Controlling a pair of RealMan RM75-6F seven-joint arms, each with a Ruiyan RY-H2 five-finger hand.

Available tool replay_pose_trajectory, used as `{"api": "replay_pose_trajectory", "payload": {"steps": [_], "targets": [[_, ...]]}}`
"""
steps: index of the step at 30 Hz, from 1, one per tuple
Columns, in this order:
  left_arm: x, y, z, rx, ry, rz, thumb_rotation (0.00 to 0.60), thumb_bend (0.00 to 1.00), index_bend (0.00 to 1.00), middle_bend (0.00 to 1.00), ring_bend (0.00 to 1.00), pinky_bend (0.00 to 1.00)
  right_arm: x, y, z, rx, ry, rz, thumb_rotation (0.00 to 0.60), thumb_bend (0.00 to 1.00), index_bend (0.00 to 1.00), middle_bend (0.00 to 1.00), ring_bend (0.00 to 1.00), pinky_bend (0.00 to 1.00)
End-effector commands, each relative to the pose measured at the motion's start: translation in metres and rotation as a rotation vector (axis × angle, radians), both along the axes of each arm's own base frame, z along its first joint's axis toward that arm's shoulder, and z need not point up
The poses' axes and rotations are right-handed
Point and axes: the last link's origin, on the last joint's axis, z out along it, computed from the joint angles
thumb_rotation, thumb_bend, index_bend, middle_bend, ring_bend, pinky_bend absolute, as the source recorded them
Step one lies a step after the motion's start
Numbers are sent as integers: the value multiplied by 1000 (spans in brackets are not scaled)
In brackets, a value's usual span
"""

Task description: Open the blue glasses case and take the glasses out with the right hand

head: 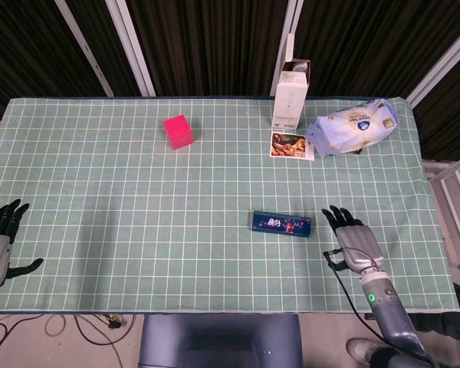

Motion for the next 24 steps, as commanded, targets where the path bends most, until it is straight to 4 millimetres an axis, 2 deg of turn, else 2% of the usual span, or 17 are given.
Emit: {"api": "replay_pose_trajectory", "payload": {"steps": [1, 8, 14, 24], "targets": [[0, 0, 0, -4, -3, 2, 600, 0, 0, 0, 0, 0, 44, -30, -32, 69, 10, 34, 600, 119, 0, 0, 0, 242], [0, 1, 1, -13, -24, 9, 600, 0, 0, 0, 0, 0, 65, -49, -68, 100, 36, 16, 600, 125, 25, 0, 0, 242], [-1, 2, 1, -19, -38, 20, 600, 0, 0, 0, 0, 0, 80, -61, -91, 111, 36, 8, 600, 130, 35, 0, 0, 241], [-2, 3, 3, -25, -64, 40, 600, 0, 0, 0, 0, 0, 100, -80, -108, 104, 54, 18, 600, 184, 195, 0, 0, 242]]}}
